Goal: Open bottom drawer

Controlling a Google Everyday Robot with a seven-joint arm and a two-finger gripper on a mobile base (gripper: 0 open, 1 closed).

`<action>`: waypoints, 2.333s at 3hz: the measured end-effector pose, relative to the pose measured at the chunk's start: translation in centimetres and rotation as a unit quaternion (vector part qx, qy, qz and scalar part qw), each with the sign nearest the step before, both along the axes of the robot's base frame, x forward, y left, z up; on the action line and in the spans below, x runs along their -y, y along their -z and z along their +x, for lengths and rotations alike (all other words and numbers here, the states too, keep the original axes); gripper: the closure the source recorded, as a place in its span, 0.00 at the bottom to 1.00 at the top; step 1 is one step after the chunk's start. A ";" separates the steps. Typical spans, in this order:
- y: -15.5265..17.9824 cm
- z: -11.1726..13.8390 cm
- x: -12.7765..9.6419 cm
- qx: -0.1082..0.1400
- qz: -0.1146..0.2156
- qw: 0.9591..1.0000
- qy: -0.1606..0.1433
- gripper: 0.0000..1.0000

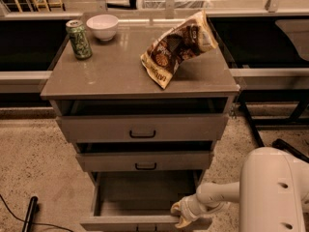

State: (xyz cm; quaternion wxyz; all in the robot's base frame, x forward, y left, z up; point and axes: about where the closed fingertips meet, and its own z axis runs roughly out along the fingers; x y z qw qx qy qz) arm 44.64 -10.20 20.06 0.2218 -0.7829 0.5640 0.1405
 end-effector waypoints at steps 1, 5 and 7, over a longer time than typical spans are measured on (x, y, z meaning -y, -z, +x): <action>0.0 0.0 0.0 0.000 0.000 1.000 0.000 0.39; -1.0 0.6 -0.4 -0.003 -0.003 1.000 -0.009 0.00; -6.3 3.9 0.1 0.005 0.000 1.000 -0.005 0.22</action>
Offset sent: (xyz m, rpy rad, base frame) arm -0.0002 0.0001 0.0000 0.0000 0.0001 0.0006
